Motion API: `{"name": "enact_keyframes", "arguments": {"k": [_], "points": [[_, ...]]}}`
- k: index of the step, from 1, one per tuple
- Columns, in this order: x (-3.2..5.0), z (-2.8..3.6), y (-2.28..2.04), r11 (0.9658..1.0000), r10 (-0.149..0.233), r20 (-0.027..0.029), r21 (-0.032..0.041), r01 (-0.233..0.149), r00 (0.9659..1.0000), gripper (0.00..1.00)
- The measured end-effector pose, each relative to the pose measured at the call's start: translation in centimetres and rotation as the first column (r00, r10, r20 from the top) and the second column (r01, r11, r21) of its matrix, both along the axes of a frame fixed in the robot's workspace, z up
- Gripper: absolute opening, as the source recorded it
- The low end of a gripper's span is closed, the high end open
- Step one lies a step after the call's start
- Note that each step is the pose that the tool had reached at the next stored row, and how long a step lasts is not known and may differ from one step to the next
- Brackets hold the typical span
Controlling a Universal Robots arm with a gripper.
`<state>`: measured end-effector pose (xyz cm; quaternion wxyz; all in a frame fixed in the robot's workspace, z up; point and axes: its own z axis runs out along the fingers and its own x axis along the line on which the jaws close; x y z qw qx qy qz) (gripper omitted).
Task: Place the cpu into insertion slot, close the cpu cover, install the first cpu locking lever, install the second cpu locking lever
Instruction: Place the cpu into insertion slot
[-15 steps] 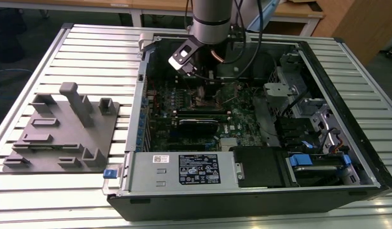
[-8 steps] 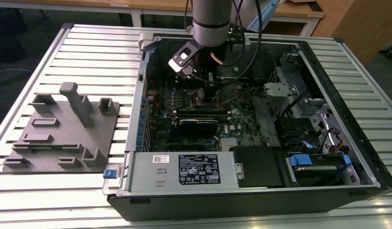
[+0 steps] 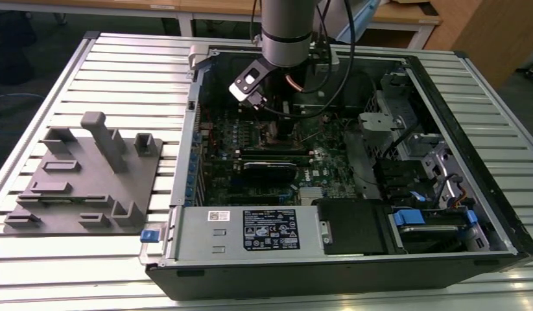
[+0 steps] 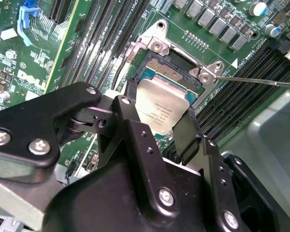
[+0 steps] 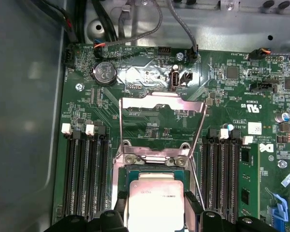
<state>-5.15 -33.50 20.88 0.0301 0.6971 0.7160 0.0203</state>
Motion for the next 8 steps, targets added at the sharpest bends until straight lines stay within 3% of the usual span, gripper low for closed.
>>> {"name": "enact_keyframes", "arguments": {"k": [8], "points": [[-0.09, -0.22, 0.01, 1.0000, 0.000, 0.0000, -0.0001, 0.000, 1.0000, 0.54]]}}
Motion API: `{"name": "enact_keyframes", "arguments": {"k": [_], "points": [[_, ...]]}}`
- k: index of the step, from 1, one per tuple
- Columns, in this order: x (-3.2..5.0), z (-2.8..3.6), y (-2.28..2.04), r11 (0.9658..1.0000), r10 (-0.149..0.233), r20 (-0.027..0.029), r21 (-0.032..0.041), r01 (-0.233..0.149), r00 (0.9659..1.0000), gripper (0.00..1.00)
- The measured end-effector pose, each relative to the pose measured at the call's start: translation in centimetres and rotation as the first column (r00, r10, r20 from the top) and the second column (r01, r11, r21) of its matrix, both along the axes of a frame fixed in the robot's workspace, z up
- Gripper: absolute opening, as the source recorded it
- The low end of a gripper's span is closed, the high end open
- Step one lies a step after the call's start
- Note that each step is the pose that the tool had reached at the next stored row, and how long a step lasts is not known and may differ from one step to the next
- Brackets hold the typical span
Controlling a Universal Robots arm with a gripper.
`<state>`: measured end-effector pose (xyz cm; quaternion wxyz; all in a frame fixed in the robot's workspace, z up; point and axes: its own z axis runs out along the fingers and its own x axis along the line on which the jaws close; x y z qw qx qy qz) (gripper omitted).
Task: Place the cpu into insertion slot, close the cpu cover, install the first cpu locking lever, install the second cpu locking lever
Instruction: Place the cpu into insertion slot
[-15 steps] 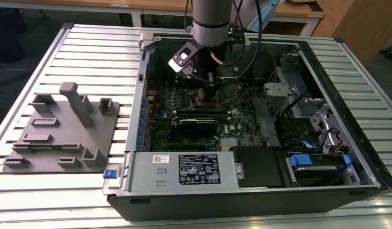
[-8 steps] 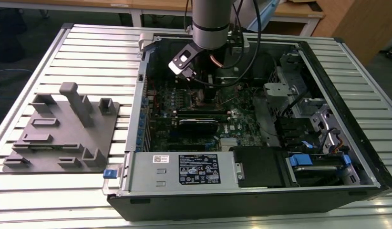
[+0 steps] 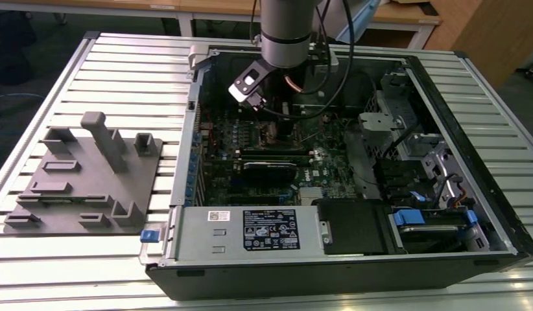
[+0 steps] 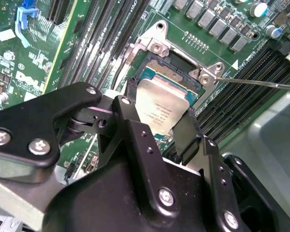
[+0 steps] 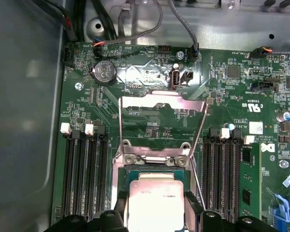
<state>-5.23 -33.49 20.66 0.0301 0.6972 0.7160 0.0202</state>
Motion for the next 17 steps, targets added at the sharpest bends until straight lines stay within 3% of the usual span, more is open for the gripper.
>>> {"name": "enact_keyframes", "arguments": {"k": [7, 17], "points": [[-0.06, -0.34, 0.02, 0.9998, -0.022, -0.0001, 0.0000, 0.022, 0.9998, 0.54], [-0.29, -1.04, 0.02, 0.9997, -0.023, 0.0001, 0.0003, 0.023, 0.9997, 0.54]]}}
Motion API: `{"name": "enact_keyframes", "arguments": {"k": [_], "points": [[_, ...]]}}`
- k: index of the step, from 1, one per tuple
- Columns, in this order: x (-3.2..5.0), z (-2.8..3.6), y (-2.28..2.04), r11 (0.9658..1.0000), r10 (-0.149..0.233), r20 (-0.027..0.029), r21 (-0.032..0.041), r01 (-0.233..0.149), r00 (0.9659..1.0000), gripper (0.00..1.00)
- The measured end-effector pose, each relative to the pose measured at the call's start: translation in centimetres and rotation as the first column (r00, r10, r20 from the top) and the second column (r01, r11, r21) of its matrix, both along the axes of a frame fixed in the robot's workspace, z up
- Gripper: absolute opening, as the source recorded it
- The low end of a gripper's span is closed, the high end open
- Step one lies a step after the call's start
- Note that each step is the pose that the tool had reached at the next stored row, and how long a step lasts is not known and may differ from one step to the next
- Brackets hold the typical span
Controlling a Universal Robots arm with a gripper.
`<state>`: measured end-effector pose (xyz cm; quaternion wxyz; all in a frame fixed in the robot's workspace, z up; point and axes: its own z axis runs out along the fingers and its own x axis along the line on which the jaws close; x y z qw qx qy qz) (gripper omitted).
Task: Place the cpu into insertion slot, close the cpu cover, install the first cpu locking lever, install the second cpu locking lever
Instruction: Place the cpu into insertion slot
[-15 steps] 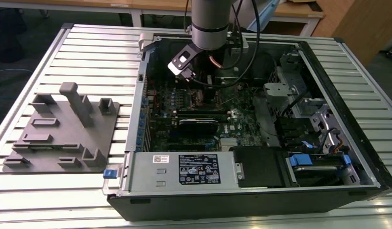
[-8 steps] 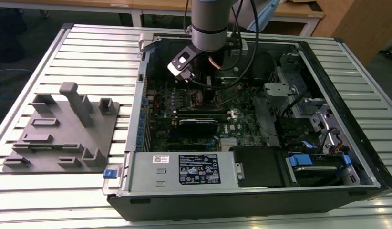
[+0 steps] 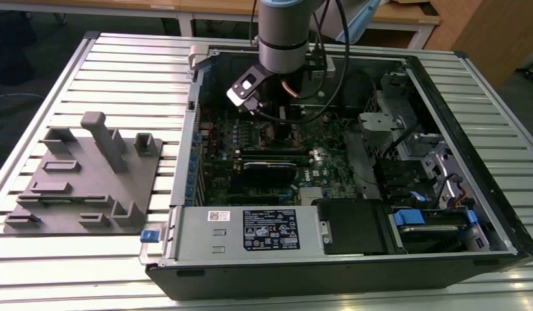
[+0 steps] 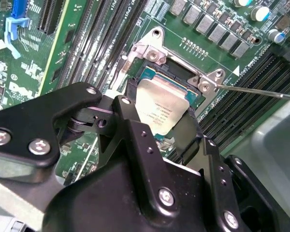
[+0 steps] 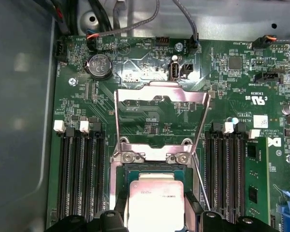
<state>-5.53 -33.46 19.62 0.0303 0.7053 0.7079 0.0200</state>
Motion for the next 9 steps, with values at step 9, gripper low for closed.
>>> {"name": "enact_keyframes", "arguments": {"k": [9], "points": [[-0.05, -0.25, 0.00, 1.0000, 0.000, -0.0001, -0.0001, 0.000, 1.0000, 0.54]]}}
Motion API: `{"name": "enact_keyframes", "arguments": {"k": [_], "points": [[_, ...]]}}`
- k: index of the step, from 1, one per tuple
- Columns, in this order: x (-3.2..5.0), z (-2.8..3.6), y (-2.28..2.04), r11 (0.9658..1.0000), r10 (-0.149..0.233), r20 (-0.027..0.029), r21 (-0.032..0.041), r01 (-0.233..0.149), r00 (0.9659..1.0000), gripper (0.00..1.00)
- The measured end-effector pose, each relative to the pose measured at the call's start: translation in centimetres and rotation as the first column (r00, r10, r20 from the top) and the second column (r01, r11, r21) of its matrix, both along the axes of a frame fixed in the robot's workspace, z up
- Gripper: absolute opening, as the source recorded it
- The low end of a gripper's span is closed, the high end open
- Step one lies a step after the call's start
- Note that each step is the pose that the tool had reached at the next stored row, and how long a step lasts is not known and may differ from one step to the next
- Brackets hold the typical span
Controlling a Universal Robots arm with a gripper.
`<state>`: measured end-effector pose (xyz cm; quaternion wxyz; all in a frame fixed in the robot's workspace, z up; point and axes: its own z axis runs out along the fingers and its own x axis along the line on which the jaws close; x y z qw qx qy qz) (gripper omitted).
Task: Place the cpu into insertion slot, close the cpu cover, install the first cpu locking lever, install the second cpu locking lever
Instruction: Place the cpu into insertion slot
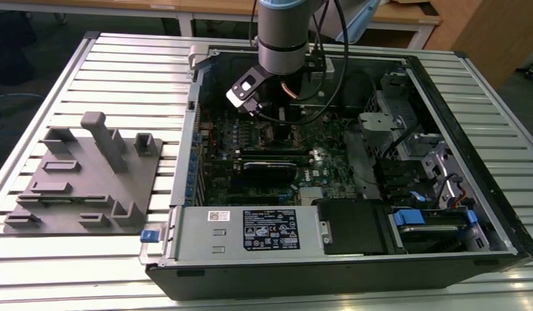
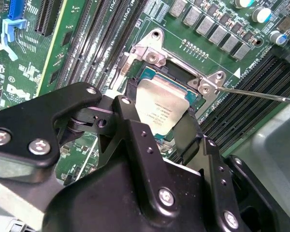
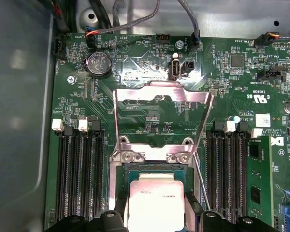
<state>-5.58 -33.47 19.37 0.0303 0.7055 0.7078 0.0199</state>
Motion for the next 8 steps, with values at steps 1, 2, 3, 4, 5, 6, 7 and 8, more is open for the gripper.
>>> {"name": "enact_keyframes", "arguments": {"k": [1, 2, 3, 4, 5, 6, 7, 8], "points": [[0.00, 0.00, 0.00, 1.0000, 0.000, 0.0000, 0.0000, 0.000, 1.0000, 0.54], [0.00, -0.01, 0.00, 1.0000, 0.000, 0.0000, 0.0001, 0.000, 1.0000, 0.54], [0.00, -0.01, 0.01, 1.0000, 0.000, 0.0001, 0.0001, 0.000, 1.0000, 0.54], [0.00, -0.01, 0.03, 1.0000, 0.000, 0.0000, 0.0001, 0.000, 1.0000, 0.54], [0.00, -0.01, 0.06, 1.0000, 0.000, 0.0001, 0.0002, 0.000, 1.0000, 0.54], [0.00, -0.01, 0.10, 1.0000, 0.000, 0.0000, 0.0000, 0.000, 1.0000, 0.54], [0.00, -0.01, 0.11, 1.0000, 0.000, 0.0001, 0.0001, 0.000, 1.0000, 0.54], [0.00, -0.01, 0.12, 1.0000, 0.000, 0.0001, 0.0001, 0.000, 1.0000, 0.54]]}}
